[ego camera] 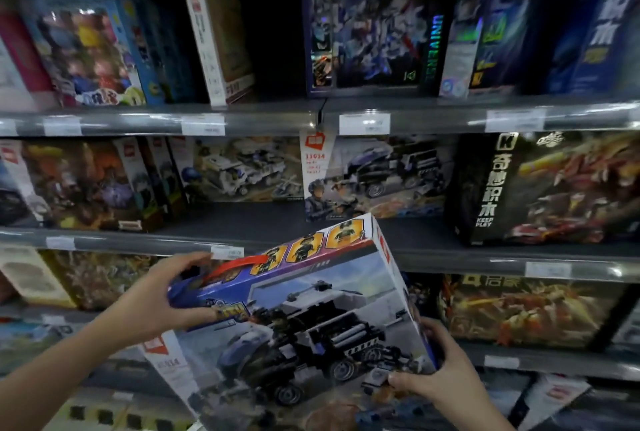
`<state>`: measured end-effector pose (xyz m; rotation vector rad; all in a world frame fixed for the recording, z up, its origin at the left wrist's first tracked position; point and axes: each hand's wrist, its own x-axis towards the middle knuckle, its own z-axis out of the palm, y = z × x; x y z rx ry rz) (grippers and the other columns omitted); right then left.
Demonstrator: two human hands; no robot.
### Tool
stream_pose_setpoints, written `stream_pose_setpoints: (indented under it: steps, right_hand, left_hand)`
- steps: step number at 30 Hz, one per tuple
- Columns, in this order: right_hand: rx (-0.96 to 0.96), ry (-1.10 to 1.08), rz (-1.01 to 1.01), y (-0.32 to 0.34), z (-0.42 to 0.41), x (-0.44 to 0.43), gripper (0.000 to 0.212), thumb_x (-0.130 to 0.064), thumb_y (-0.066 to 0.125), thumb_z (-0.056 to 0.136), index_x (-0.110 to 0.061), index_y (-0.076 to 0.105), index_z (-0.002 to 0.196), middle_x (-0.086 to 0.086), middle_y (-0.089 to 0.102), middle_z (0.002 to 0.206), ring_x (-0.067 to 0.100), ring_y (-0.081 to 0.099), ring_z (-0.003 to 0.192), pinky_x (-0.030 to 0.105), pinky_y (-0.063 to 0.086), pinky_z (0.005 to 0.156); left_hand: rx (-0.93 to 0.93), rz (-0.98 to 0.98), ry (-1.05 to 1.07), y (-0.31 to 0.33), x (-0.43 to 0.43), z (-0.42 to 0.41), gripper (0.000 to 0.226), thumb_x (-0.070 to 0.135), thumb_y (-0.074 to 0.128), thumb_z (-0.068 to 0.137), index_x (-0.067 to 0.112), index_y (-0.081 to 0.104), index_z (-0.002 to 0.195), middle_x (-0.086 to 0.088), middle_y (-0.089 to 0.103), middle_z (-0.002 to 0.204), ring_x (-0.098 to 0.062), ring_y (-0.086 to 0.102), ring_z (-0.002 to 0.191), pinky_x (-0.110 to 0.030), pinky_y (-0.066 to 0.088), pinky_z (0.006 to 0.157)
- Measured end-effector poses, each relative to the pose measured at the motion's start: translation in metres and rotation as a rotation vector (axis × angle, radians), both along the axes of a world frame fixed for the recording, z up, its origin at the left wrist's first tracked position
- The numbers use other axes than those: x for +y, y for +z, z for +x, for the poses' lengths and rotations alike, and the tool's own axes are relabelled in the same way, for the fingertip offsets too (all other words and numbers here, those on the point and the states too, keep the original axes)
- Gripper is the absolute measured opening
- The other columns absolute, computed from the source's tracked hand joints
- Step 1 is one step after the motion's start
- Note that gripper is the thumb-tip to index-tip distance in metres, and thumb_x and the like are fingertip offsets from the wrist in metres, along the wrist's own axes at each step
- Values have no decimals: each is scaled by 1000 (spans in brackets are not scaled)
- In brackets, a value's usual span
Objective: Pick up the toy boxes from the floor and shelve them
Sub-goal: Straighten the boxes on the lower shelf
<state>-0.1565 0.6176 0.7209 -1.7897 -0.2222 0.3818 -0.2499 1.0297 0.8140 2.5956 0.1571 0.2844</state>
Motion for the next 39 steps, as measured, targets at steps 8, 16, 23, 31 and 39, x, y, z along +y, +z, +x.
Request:
stream_pose_setpoints:
  steps: [8,16,23,31,39]
  right_hand:
    - [-75,-43,58,51,21,-41,82,-43,93,44,-48,47,112,-23,52,119,12,54,107,36,46,90]
    - [-180,-73,150,84,42,-53,85,-44,96,38,-48,51,110,-19,57,120,2,57,103,32,50,84]
    - [-250,-46,184,98,64,-44,78,-26,92,51,-50,46,108,-19,57,118,-15,61,86,16,52,69]
    - [-300,-165,-65,96,108,-20,65,-20,91,66,-43,44,106,-4,52,125,-5,55,96,9,47,64]
    - [-200,-356,-75,68,144,7,15,5,79,76,13,70,85,15,71,75,2,65,57,8,44,49]
  left_hand:
    - [-124,-475,486,-47,66,-32,113,41,98,46,40,39,142,-13,57,130,-39,62,110,-62,52,84]
    - [-21,-817,394,-39,-10,7,74,-5,86,66,9,51,129,-14,72,106,-31,67,95,-49,54,84]
    - [-87,-964,217,-22,-18,47,50,-11,76,60,-8,64,109,-22,74,98,-39,71,90,-45,54,80]
    - [-245,-817,124,-13,-4,99,15,-13,77,65,-15,68,77,-19,71,67,-15,66,55,-17,50,51]
    - [-253,-796,67,-22,10,161,32,-12,81,64,4,67,87,5,75,74,-22,69,75,-17,53,58]
